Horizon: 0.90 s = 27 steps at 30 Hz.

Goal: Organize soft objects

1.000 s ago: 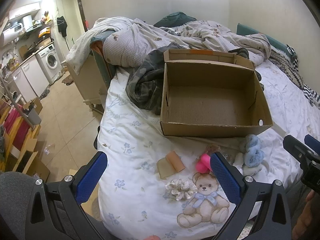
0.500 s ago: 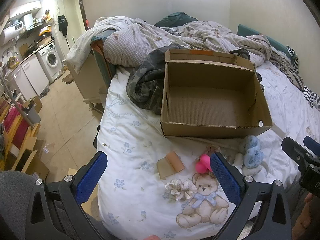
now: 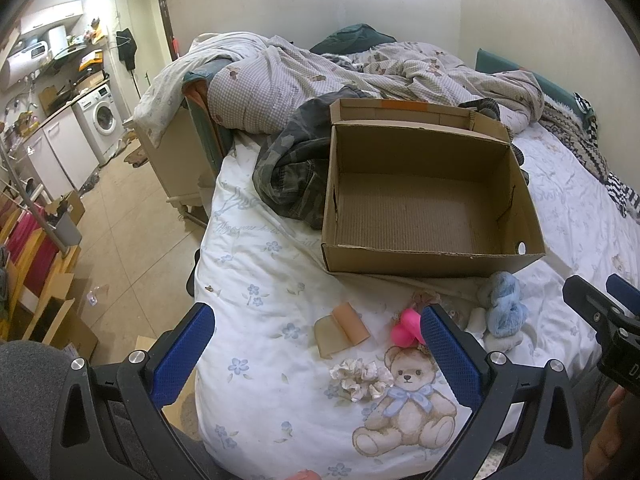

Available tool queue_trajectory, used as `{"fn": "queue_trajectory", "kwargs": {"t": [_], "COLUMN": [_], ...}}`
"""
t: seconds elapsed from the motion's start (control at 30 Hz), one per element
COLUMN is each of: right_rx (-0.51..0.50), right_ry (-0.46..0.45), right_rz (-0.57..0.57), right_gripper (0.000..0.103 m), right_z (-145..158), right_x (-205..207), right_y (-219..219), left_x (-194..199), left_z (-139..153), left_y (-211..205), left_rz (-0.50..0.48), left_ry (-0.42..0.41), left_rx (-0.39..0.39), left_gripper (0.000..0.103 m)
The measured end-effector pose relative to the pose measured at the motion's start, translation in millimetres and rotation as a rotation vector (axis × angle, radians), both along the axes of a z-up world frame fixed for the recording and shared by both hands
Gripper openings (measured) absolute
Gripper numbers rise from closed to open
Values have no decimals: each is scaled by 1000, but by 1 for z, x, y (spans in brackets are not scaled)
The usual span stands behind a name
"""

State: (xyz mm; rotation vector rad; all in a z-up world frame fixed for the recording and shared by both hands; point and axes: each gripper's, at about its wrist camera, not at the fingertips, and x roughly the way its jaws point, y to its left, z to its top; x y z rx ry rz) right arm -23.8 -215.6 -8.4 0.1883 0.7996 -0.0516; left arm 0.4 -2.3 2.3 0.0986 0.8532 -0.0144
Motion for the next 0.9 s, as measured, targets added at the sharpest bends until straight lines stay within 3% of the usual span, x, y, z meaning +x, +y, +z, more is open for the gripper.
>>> {"fn": "queue_trajectory", "kwargs": {"t": [0.47, 0.6, 0.73, 0.9], "right_rx": [10, 59, 1, 41], "right_ry": [-2, 44, 101, 182], "right_rz": [20, 26, 68, 120], "right_gripper": [103, 103, 103, 103], "right_z": [11, 13, 6, -5], "right_x": [15, 27, 43, 60], "right_y": [-5, -13, -11, -13], "left_x": [16, 26, 44, 69], "left_z": [15, 13, 6, -2], "left_y": [-1, -2, 0, 6], "left_rz": [5, 34, 29, 43], "left_ry": [19, 42, 120, 182], "left_rx": [-15, 35, 3, 8], "left_gripper": [103, 103, 103, 103]}}
